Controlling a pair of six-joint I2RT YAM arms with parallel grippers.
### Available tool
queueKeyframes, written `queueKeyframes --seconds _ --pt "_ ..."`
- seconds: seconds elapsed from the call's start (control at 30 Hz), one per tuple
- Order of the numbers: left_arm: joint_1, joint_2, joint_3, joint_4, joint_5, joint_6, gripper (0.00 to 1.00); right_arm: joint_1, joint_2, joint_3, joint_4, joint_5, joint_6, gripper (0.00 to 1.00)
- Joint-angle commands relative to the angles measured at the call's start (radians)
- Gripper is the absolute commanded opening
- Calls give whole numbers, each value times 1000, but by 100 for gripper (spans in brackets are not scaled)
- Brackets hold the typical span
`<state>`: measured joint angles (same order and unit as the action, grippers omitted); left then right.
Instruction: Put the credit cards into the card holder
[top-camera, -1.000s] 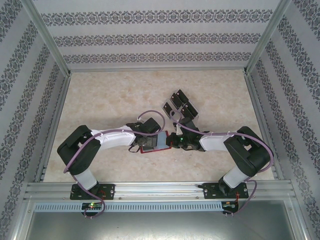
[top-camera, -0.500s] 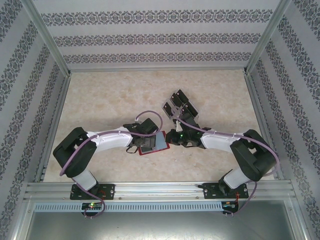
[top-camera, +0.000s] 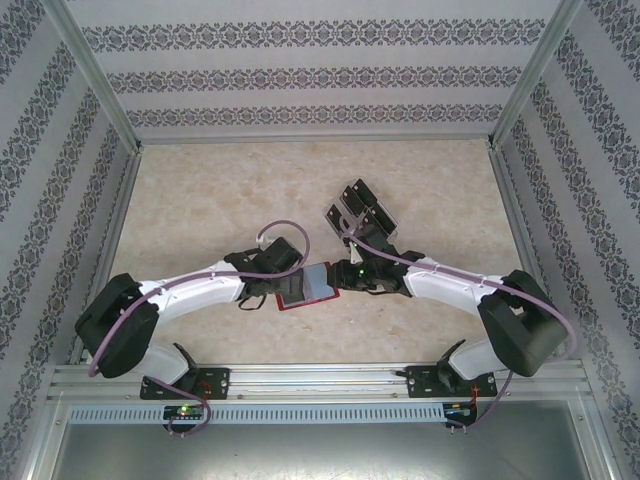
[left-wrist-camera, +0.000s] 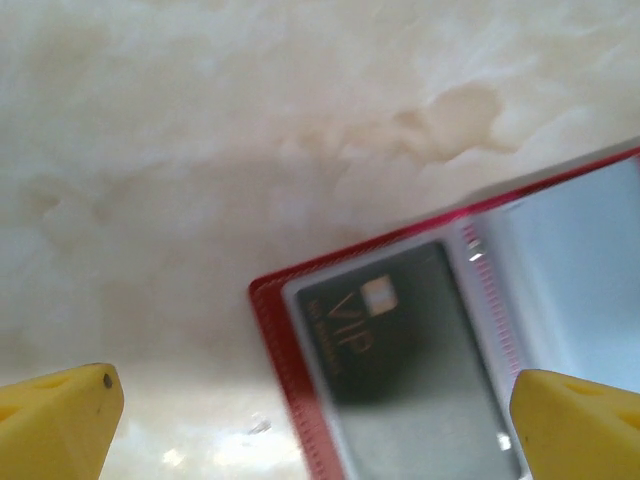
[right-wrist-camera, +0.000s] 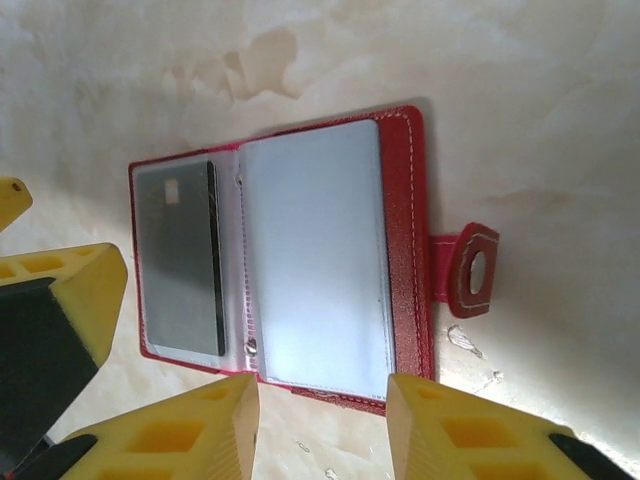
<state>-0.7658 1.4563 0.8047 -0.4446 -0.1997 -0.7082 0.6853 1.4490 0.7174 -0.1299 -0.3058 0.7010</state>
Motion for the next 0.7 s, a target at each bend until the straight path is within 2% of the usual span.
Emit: queueKeyframes --seconds 0.0,0.67 --pt "17 -25 -54 -31 -19 -25 100 30 35 52 -59 57 -42 39" --pt "20 -3 -147 39 -5 -57 100 82 180 116 -43 57 -46 39"
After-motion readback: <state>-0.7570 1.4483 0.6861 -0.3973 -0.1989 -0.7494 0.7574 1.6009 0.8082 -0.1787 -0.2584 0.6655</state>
